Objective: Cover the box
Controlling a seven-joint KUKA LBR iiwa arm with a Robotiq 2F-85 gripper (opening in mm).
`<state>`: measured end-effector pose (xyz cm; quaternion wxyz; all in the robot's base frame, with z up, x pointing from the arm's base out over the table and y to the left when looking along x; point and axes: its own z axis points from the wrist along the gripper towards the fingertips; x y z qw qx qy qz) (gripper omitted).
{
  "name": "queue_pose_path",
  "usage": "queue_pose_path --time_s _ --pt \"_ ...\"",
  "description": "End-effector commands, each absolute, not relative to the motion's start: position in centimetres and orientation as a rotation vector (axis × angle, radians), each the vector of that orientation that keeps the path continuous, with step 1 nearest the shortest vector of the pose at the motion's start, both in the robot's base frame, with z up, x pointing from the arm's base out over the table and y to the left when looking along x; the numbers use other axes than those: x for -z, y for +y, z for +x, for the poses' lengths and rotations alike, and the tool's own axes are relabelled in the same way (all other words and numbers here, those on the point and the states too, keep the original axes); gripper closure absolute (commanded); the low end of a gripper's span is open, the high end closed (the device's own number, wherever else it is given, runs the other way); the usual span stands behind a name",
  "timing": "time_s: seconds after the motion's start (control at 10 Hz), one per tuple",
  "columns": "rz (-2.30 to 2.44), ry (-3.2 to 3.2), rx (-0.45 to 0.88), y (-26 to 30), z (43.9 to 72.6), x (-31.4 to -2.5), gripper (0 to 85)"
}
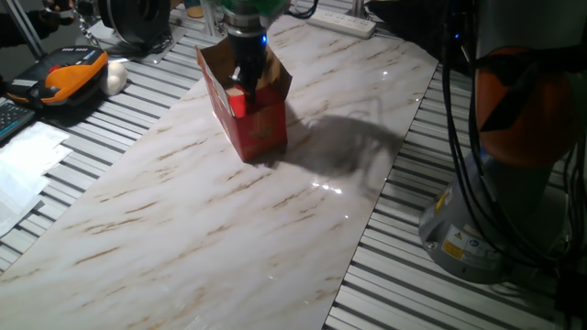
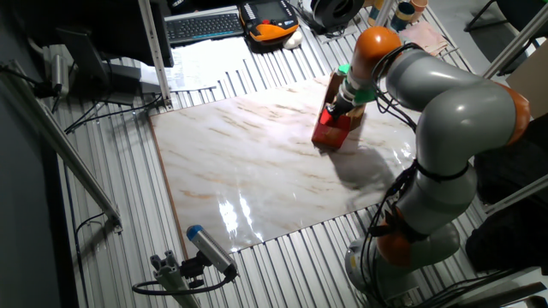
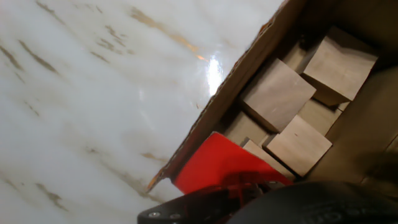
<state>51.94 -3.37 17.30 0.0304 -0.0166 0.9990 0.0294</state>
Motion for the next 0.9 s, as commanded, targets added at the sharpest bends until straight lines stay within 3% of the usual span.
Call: queue_pose_path --time_s 0.0,0.3,0.8 --pt "-0.048 3.091 -0.103 -3.4 52.0 -18.2 85.0" --pt "-0.025 3.140 -0.118 -3.4 51.4 -22.2 85.0" --pt "0.009 3.143 -0.113 -3.6 51.1 -24.8 85.0"
